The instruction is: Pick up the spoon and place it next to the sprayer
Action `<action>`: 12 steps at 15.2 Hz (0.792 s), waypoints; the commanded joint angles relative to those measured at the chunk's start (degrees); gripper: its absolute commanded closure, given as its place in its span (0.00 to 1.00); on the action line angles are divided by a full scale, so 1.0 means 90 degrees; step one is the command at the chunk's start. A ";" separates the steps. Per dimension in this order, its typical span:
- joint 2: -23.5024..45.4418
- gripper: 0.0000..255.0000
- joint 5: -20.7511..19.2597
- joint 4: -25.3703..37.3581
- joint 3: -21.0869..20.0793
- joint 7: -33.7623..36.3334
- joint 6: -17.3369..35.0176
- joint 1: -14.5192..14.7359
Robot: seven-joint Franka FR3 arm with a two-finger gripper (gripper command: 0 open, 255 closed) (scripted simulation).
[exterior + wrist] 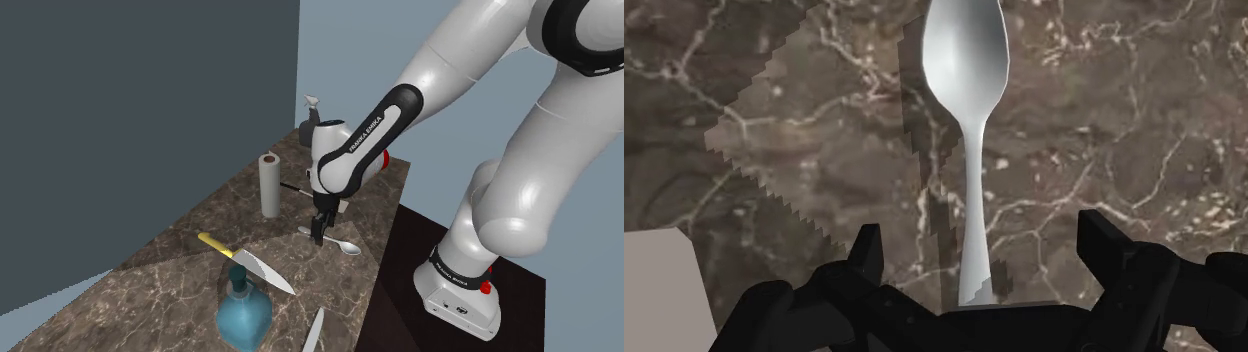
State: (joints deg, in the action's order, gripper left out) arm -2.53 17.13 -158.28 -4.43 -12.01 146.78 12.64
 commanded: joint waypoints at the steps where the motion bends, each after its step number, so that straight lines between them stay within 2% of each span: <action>1: 0.0073 0.00 0.0031 -0.0010 -0.0006 -0.0023 0.0086 0.0009; 7: 0.0073 0.00 0.0031 -0.0009 -0.0006 -0.0022 0.0084 0.0009; 8: 0.0073 1.00 0.0031 -0.0009 -0.0006 -0.0022 0.0084 0.0009; 12: 0.0077 1.00 0.0031 -0.0011 -0.0004 -0.0028 0.0090 0.0006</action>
State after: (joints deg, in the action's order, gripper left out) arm -1.99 17.35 -158.28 -4.27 -12.25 147.62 12.54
